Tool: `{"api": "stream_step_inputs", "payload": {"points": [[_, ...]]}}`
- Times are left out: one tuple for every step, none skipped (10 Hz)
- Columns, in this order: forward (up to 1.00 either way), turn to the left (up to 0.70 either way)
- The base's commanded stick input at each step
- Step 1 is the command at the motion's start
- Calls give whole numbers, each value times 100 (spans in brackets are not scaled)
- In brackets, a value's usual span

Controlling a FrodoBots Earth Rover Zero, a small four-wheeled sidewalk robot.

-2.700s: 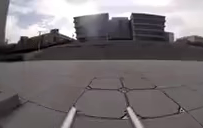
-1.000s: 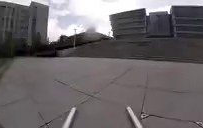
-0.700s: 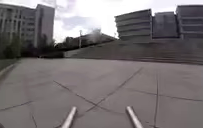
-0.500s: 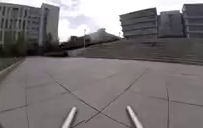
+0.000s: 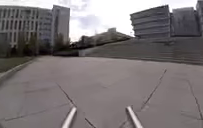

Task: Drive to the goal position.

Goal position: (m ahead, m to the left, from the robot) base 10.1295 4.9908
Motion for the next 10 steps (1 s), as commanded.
{"api": "stream_step_inputs", "payload": {"points": [[100,0],[100,0],[100,0],[100,0],[100,0],[100,0],[100,0],[100,0],[100,0],[100,0]]}}
